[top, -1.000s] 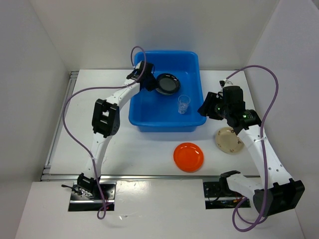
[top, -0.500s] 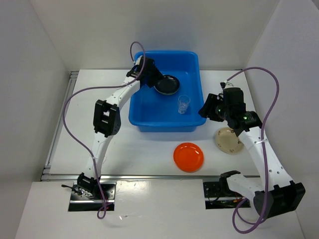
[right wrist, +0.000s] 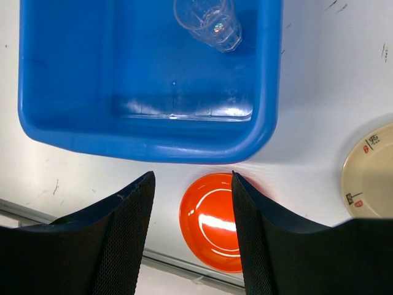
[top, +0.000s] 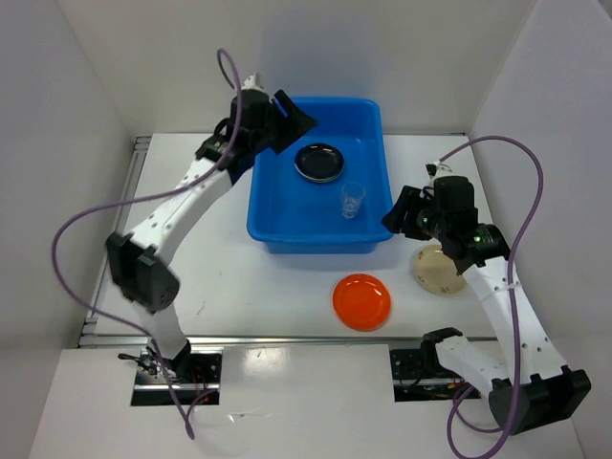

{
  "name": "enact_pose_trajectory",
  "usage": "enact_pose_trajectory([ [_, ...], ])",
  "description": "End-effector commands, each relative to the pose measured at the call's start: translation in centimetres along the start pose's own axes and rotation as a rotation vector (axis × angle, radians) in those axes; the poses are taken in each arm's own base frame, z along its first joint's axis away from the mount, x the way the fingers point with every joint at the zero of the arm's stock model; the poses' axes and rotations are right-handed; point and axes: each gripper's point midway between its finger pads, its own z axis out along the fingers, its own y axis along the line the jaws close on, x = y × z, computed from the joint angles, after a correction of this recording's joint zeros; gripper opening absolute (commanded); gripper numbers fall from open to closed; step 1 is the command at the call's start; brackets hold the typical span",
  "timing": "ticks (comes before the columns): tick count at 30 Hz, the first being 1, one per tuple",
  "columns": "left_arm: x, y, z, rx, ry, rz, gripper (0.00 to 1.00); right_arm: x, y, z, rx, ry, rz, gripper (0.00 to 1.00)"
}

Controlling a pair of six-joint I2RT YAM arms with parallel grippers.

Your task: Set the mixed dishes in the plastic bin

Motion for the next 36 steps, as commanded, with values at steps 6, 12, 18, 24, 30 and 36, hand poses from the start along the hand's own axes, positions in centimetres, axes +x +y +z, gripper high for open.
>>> enact_pose_trajectory([
  [6,8.5,0.7,-11.7,0.098,0.207,0.049,0.71,-1.2,0.2,-0.2,0.007,-0.054,0.007,0.59],
  [12,17.3,4.8,-19.1,0.16,0.529,0.127,0.71,-3.0,0.6,-0.4,0.024,-0.105,0.038,0.59],
  [18,24.2,12.2,-24.8,0.079,0.695,0.088,0.71,-4.5,0.7,-1.5,0.055,-0.132,0.101,0.59],
  [24,27.7,13.9,-25.9,0.082,0.721,0.053,0.71,-4.4,0.3,-1.5,0.087,-0.114,0.124,0.59],
  [30,29.8,16.7,-21.8,-0.011,0.599,0.066,0.71,-3.9,0.9,-1.1,0.055,-0.097,0.165,0.59],
  [36,29.5,17.1,-19.5,-0.041,0.415,-0.031,0.69,-4.0,1.7,-2.6,0.002,-0.143,0.194,0.59],
])
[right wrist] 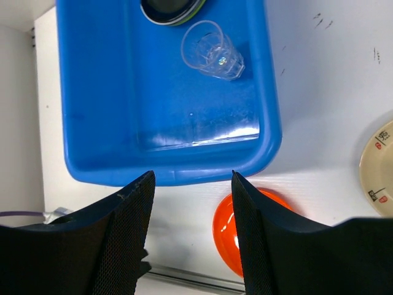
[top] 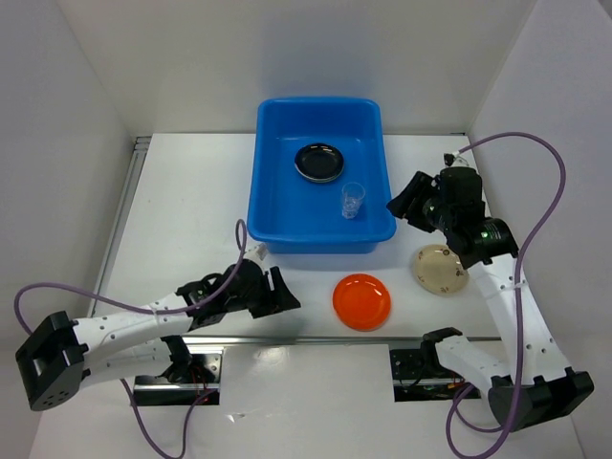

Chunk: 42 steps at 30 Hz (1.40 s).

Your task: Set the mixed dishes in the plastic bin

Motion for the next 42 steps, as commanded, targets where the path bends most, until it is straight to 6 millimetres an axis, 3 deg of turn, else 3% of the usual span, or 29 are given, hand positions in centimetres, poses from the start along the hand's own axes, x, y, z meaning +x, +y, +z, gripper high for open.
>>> enact_pose_trajectory([
  [1,-2.6,-1.9,1.2,0.055,-0.194,-0.11,0.69,-0.5,1.0,-1.5,-0.052,-0.04,0.025,0.59],
  [5,-0.6,-2.3,3.5,0.032,-0.191,-0.133,0.69,-0.2,0.9,-2.2,-0.07,-0.047,0.013,0.59],
  [7,0.8,-3.0,5.2,0.015,-0.162,-0.129,0.69,0.1,0.9,-2.3,-0.08,-0.04,0.004,0.59],
  [9,2.0,-2.5,7.3,-0.037,-0.15,-0.12,0.69,0.2,0.9,-2.3,-0.08,-0.041,-0.007,0.59],
  [10,2.6,-3.5,7.8,-0.03,-0.136,-0.107,0.69,0.1,0.9,-2.5,-0.085,-0.049,-0.018,0.59],
  [11,3.0,-2.7,9.1,-0.067,-0.127,-0.128,0.68,-0.2,1.1,-2.7,-0.09,-0.057,-0.03,0.59],
  [14,4.0,-4.0,10.6,-0.046,-0.106,-0.136,0.67,0.2,0.7,-2.7,-0.079,-0.042,-0.048,0.59],
  [17,5.3,-3.1,12.6,-0.078,-0.079,-0.142,0.67,0.4,0.7,-2.8,-0.081,-0.03,-0.058,0.59],
  [19,5.6,-3.6,13.3,-0.071,-0.06,-0.154,0.66,0.5,0.4,-2.8,-0.074,-0.036,-0.077,0.59],
  [23,6.2,-3.3,14.7,-0.092,-0.047,-0.181,0.47,0.9,0.1,-2.9,-0.068,-0.028,-0.077,0.59],
  [24,6.3,-2.8,14.9,-0.106,-0.044,-0.179,0.34,0.9,0.1,-2.9,-0.068,-0.028,-0.077,0.59],
  [29,6.2,-2.7,14.8,-0.14,-0.049,-0.182,0.0,1.2,0.0,-3.0,-0.076,-0.024,-0.086,0.59],
  [33,5.3,-4.7,13.7,-0.111,-0.059,-0.109,0.0,1.5,-0.1,-3.0,-0.075,-0.022,-0.077,0.59],
  [34,5.1,-5.6,13.4,-0.094,-0.051,-0.079,0.0,1.5,-0.1,-3.0,-0.075,-0.022,-0.077,0.59],
  [35,4.5,-7.9,12.6,-0.043,-0.053,-0.056,0.0,1.1,0.1,-3.2,-0.081,-0.031,-0.077,0.59],
  [37,4.1,-9.1,11.5,-0.028,-0.046,0.038,0.0,0.3,0.7,-3.8,-0.096,-0.053,-0.079,0.59],
  [38,3.4,-10.8,10.0,0.016,-0.059,0.056,0.0,-0.1,0.8,-4.0,-0.093,-0.068,-0.079,0.59],
  [40,2.6,-11.9,8.1,0.023,-0.062,0.125,0.0,-0.7,1.3,-4.7,-0.104,-0.085,-0.081,0.59],
  [41,1.8,-13.4,6.1,0.064,-0.077,0.136,0.0,-0.8,1.3,-4.7,-0.104,-0.085,-0.081,0.59],
  [42,1.7,-13.2,5.1,0.047,-0.072,0.16,0.0,-1.2,1.5,-5.0,-0.105,-0.101,-0.072,0.59],
])
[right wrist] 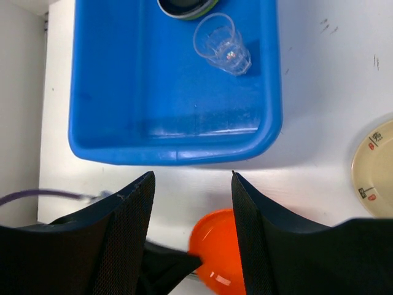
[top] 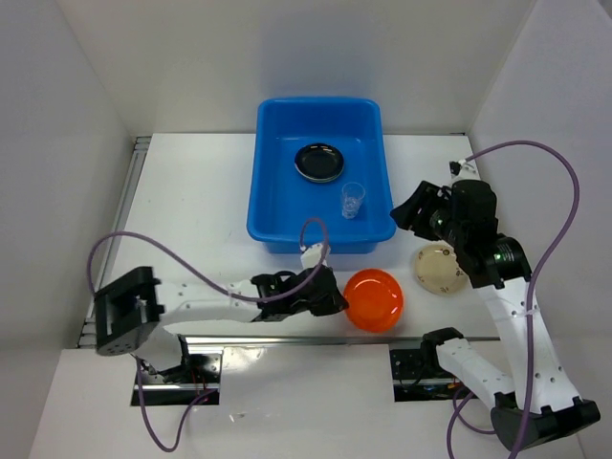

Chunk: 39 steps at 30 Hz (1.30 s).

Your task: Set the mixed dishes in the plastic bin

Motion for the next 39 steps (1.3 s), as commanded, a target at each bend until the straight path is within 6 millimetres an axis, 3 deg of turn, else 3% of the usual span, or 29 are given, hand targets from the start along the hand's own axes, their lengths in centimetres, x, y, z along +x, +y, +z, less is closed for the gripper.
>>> enact_pose_trajectory([
  [1,-3.0,-3.6,-5.3,0.078,-0.044,0.143,0.0,-2.7,1.7,-2.1,-0.041,-0.089,-0.009,0.59],
  [2,-3.4,-5.3,-7.2,0.135,-0.034,0.152,0.0,-2.8,1.5,-2.1,-0.032,-0.095,-0.008,0.59],
  [6,-5.8,-6.8,-11.1,0.181,-0.077,0.139,0.0,-4.8,2.6,-3.4,-0.06,-0.17,0.02,0.59],
  [9,-10.7,-7.4,-13.1,0.202,-0.199,0.096,0.0,-6.3,3.5,-4.9,-0.089,-0.243,0.051,0.59],
  [10,-14.7,-7.3,-13.8,0.195,-0.267,0.06,0.0,-6.7,3.7,-5.2,-0.096,-0.253,0.05,0.59],
  [13,-19.8,-6.5,-13.2,0.168,-0.299,0.086,0.0,-7.2,4.2,-5.9,-0.113,-0.277,0.058,0.59],
  [14,-23.3,-5.6,-12.6,0.13,-0.349,0.078,0.0,-7.4,4.3,-5.9,-0.121,-0.285,0.066,0.59],
  [16,-26.3,-5.4,-12.0,0.127,-0.374,0.073,0.0,-7.7,4.6,-6.4,-0.134,-0.304,0.065,0.59],
  [17,-28.6,-3.4,-10.3,0.07,-0.384,0.047,0.0,-7.8,4.6,-6.7,-0.139,-0.311,0.064,0.59],
  [18,-30.7,-4.0,-10.5,0.075,-0.419,0.044,0.0,-7.4,4.6,-6.5,-0.141,-0.299,0.063,0.59],
  [19,-31.8,-3.9,-10.0,0.084,-0.418,0.036,0.0,-7.2,4.4,-6.2,-0.136,-0.291,0.064,0.59],
  [20,-32.8,-2.8,-7.9,0.058,-0.402,0.021,0.0,-7.1,4.6,-6.6,-0.151,-0.292,0.061,0.59],
  [21,-34.6,-1.6,-7.6,0.034,-0.423,-0.002,0.0,-6.7,4.4,-6.2,-0.145,-0.28,0.071,0.59],
  [22,-36.2,-2.3,-7.6,0.047,-0.447,-0.004,0.0,-6.2,4.3,-6.1,-0.15,-0.266,0.07,0.59],
  [23,-36.9,-1.0,-5.2,0.012,-0.427,-0.017,0.0,-5.8,4.2,-5.8,-0.152,-0.254,0.07,0.59],
  [25,-38.7,0.2,-3.7,-0.011,-0.418,-0.03,0.0,-4.8,3.9,-5.3,-0.155,-0.226,0.069,0.59],
  [26,-38.7,1.6,-1.3,-0.034,-0.374,-0.043,0.0,-4.4,3.9,-5.0,-0.158,-0.208,0.068,0.59],
  [27,-39.8,0.7,-1.1,-0.015,-0.392,-0.037,0.0,-4.2,4.0,-5.1,-0.171,-0.208,0.077,0.59],
  [28,-40.7,1.3,-0.6,-0.026,-0.396,-0.047,0.0,-3.4,3.7,-4.4,-0.167,-0.179,0.089,0.59],
  [29,-41.0,2.8,1.3,-0.052,-0.38,-0.072,0.0,-3.0,3.8,-4.2,-0.181,-0.165,0.087,0.59],
  [31,-42.3,2.2,2.0,-0.046,-0.396,-0.082,0.0,-1.9,3.6,-3.6,-0.187,-0.137,0.1,0.59],
  [34,-42.7,4.2,5.3,-0.099,-0.383,-0.117,0.0,-1.5,3.6,-3.5,-0.203,-0.136,0.118,0.59],
  [35,-43.7,3.6,5.0,-0.093,-0.408,-0.123,0.0,-1.5,3.6,-3.5,-0.203,-0.136,0.118,0.59],
  [38,-44.8,4.4,6.5,-0.13,-0.434,-0.14,0.0,-1.2,3.4,-3.2,-0.197,-0.128,0.119,0.59],
  [39,-46.0,3.4,6.0,-0.111,-0.465,-0.135,0.0,-1.2,3.6,-3.6,-0.211,-0.131,0.116,0.59],
])
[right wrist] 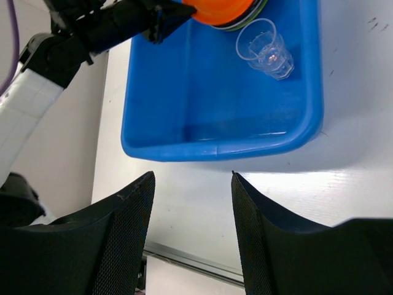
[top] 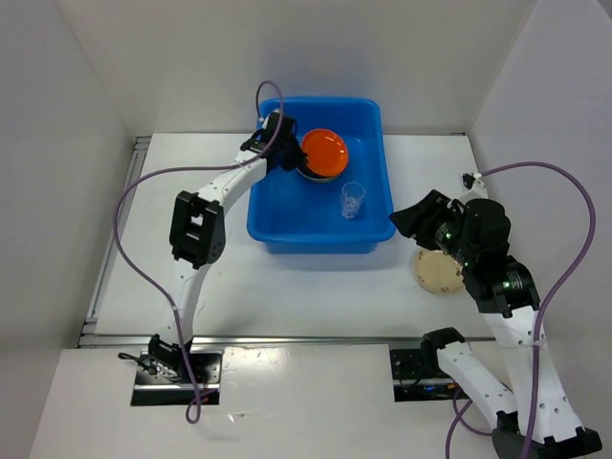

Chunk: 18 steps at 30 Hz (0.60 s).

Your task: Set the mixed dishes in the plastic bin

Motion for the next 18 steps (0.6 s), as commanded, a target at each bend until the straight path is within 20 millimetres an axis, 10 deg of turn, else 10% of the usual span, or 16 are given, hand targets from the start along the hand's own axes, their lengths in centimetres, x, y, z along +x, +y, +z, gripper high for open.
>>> enact_pose_trajectory([
  [1,-4.0,-3.7,-0.9,0.059,-0.116,-0.036,0.0,-0.6,1.3,-0.4,-0.068,-0.038,-0.003,0.59],
  [18,-2.7,-0.1,3.7,-0.073,-0.105,-0.053,0.0,-1.0,0.9,-0.5,-0.041,-0.055,-0.009,0.59],
])
